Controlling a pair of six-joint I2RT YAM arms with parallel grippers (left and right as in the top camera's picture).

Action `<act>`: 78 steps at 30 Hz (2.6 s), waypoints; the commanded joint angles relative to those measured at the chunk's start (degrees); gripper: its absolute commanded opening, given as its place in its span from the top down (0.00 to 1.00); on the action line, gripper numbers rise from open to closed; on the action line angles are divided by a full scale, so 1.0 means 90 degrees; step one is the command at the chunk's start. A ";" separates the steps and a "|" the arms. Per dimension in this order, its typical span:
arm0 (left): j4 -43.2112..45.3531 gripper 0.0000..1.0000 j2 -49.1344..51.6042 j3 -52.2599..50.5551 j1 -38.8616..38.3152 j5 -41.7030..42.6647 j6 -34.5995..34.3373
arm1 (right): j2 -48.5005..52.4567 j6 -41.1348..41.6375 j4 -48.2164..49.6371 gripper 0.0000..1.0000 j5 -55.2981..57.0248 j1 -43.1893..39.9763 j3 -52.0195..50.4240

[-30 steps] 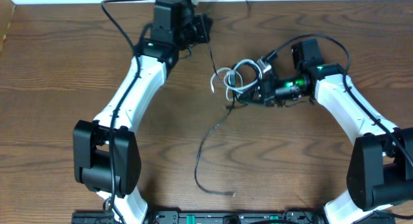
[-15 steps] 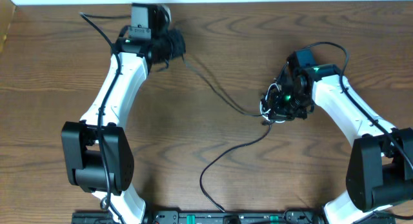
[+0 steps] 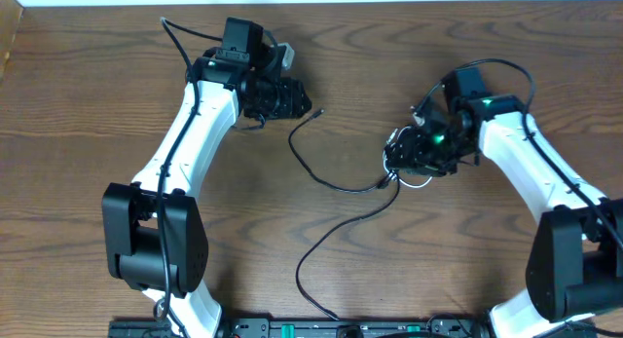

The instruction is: Untangle cables

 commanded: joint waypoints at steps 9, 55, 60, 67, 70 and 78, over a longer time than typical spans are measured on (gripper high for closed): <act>-0.0015 0.40 -0.0104 0.0092 -0.0833 0.0631 0.0780 | -0.0325 0.0070 0.0073 0.51 -0.0284 -0.1855 0.0160; 0.2395 0.93 0.1841 0.0301 -0.2902 0.0075 0.1132 | -0.0325 -0.0957 -0.0175 0.46 -0.0457 -0.2293 0.0158; 0.2385 0.93 0.1224 0.0437 -0.2455 0.0153 -0.0335 | -0.0325 -0.1280 -0.0114 0.47 -0.0867 -0.2203 0.0158; 0.2351 0.93 0.0457 0.0435 -0.2045 0.1154 -0.1409 | -0.0325 -0.1319 0.0374 0.47 -0.1054 -0.1625 0.0158; 0.2164 0.92 0.0328 0.0435 -0.1987 0.1200 -0.1452 | -0.0325 -0.1319 0.0770 0.45 -0.1263 -0.1375 0.0158; 0.1902 0.92 0.0289 0.0435 -0.1984 0.1205 -0.1450 | -0.0325 -0.1319 0.1739 0.43 -0.1098 -0.0835 0.0158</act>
